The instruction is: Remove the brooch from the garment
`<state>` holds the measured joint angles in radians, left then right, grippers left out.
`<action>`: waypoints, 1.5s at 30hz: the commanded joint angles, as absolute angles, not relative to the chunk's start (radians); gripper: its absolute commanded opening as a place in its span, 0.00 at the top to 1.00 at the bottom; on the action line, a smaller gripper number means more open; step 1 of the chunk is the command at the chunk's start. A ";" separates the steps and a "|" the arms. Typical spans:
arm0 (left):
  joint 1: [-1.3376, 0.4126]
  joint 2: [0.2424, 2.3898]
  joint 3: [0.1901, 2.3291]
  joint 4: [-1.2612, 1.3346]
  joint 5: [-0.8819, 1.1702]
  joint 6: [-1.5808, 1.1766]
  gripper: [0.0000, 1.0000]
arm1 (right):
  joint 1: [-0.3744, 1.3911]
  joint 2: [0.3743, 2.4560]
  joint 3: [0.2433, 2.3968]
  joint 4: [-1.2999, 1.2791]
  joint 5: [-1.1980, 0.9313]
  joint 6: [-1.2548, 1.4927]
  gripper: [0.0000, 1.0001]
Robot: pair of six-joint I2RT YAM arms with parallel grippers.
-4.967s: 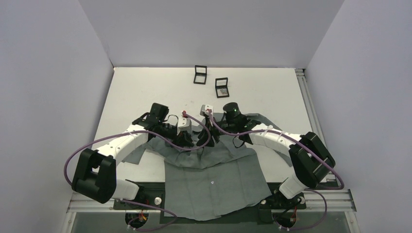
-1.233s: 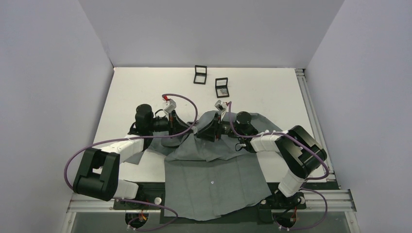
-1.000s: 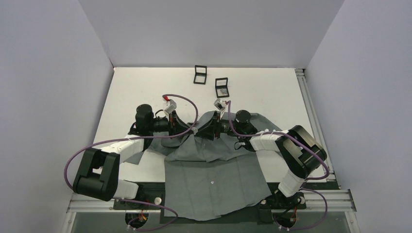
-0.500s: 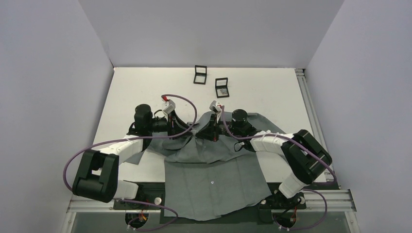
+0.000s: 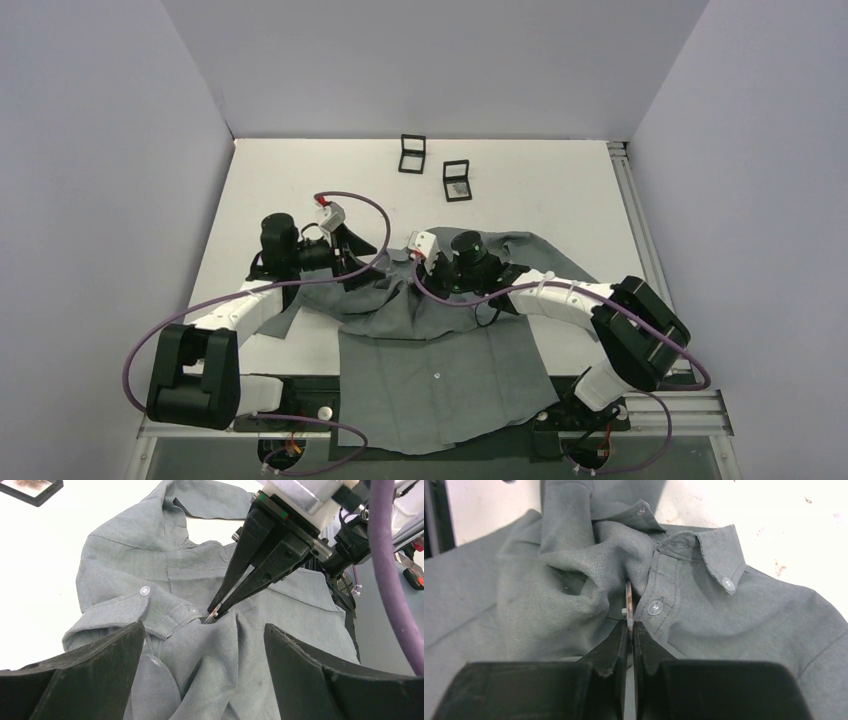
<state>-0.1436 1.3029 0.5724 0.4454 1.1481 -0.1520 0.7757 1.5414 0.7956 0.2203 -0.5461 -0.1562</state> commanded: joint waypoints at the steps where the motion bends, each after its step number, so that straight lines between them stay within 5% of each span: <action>1: -0.120 1.268 0.588 0.434 1.140 -0.127 0.10 | 0.785 1.546 0.851 0.162 -0.398 -0.264 1.00; 5: -0.094 1.261 0.589 0.424 1.114 -0.125 0.00 | 0.747 1.525 0.871 0.140 -0.424 -0.235 1.00; 11: -0.071 1.256 0.626 0.430 1.100 -0.133 0.01 | 0.619 1.466 0.903 0.099 -0.671 -0.112 1.00; 16: -0.096 1.260 0.646 0.509 1.146 -0.236 0.11 | 0.586 1.414 0.887 0.181 -0.868 0.092 1.00; 25: -0.175 1.250 0.616 0.716 1.207 -0.470 0.30 | 0.589 1.417 0.777 0.732 -1.018 0.636 1.00; 33: -0.221 1.251 0.601 0.787 1.247 -0.565 0.48 | 0.630 1.416 0.762 0.677 -1.031 0.578 1.00; 45: -0.268 1.274 0.608 0.735 1.258 -0.530 0.63 | 0.658 1.404 0.769 0.572 -1.014 0.490 1.00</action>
<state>-0.2607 1.2762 0.5999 0.7223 1.2366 -0.5495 0.6556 1.4189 0.7681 0.5434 -1.0004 0.5205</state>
